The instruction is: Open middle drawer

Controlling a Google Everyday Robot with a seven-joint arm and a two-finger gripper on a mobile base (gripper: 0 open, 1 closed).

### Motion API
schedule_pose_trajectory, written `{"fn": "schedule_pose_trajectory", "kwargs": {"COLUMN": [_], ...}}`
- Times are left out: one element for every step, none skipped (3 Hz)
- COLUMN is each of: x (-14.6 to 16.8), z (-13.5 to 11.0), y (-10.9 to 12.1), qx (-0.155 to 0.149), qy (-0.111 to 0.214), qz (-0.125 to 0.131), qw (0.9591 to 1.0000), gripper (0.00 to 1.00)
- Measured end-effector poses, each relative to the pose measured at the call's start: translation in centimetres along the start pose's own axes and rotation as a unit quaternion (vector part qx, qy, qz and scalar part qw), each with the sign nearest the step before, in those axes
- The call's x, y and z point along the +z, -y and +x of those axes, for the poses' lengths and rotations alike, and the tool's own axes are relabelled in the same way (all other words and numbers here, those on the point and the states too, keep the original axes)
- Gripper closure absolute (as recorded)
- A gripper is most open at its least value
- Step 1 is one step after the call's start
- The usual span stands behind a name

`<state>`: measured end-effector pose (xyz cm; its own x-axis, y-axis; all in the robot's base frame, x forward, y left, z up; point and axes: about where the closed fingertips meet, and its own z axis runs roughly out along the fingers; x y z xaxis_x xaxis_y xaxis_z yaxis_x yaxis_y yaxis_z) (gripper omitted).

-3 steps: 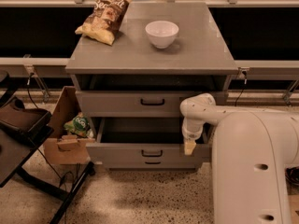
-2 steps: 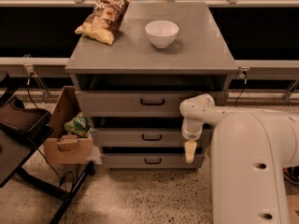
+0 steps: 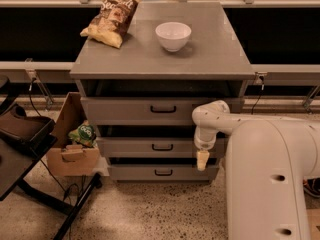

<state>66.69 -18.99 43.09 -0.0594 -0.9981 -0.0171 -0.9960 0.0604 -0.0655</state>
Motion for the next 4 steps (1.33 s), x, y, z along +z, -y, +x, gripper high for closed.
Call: {"fn": "schedule_pose_trajectory", "kwargs": {"x": [0.0, -0.3, -0.9, -1.0], "z": [0.0, 0.0, 0.0, 0.1], "y": [0.0, -0.7, -0.6, -3.7], "qx": [0.0, 0.006, 0.006, 0.015], "qy": [0.0, 0.005, 0.005, 0.005], "qz": [0.0, -0.004, -0.004, -0.002], "qw": [1.0, 1.0, 1.0, 0.9999], "gripper": [0.41, 0.74, 0.97, 1.0]}}
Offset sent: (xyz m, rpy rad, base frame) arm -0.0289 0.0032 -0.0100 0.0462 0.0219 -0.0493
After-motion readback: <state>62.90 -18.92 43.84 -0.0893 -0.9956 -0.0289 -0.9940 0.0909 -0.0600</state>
